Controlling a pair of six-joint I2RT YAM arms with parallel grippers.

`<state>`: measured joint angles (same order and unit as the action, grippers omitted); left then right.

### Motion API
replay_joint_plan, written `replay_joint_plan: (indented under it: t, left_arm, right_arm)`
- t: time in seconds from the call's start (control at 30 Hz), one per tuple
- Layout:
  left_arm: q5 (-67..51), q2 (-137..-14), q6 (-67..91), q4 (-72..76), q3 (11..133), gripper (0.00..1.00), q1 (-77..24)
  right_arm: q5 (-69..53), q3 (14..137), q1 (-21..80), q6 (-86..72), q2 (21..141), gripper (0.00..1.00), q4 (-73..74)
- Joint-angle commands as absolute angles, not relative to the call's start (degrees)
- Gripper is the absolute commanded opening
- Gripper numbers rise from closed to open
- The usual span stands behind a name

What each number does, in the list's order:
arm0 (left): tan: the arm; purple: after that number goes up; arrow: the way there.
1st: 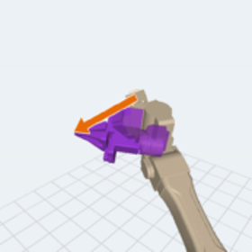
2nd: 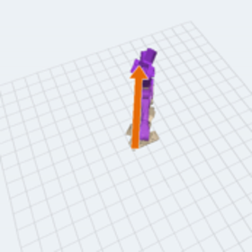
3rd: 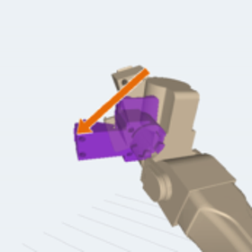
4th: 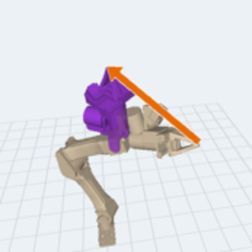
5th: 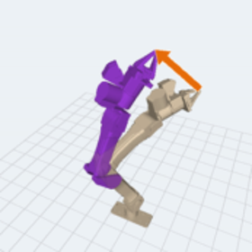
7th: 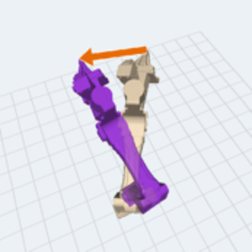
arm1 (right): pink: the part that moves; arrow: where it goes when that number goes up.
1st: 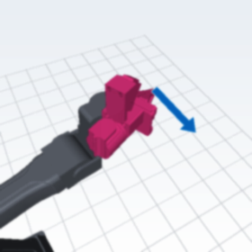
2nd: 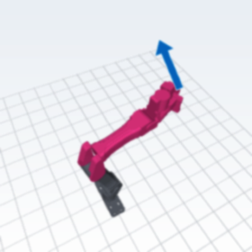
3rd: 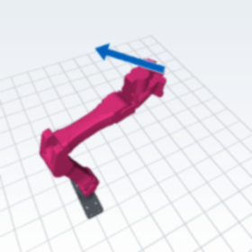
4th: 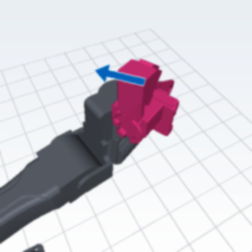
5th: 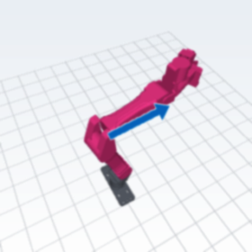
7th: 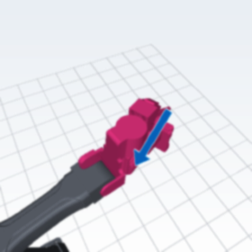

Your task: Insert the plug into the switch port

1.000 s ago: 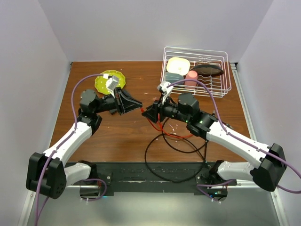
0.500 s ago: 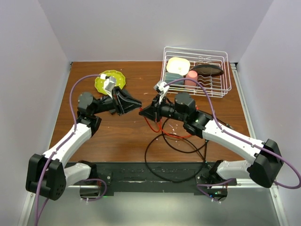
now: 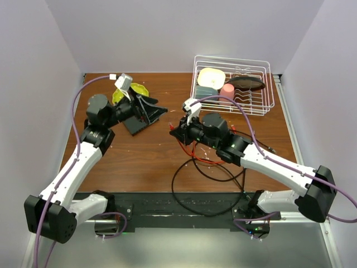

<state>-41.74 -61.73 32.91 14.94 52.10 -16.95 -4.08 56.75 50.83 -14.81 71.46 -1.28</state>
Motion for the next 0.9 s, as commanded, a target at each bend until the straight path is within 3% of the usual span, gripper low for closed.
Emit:
replay_joint_plan:
  t: [0.0,0.23,0.63,0.87]
  left_arm:
    - [-36.6,-64.0,32.0,2.8,56.9,0.88,-17.1]
    - [-34.8,-67.2,30.5,-7.1,61.3,0.77,-18.3]
    - [-37.9,-69.7,28.8,-7.6,63.3,0.63,-22.2]
    - [-37.7,-71.9,27.3,-8.9,64.4,0.42,-24.0]
  right_arm:
    - [6.9,61.4,53.9,-12.2,71.4,0.00,2.0]
    - [16.4,63.7,57.6,-12.2,73.2,0.00,3.1]
    - [21.4,67.7,58.3,-13.5,76.1,0.00,4.1]
    - [20.7,68.1,58.3,-14.1,76.1,0.00,2.9]
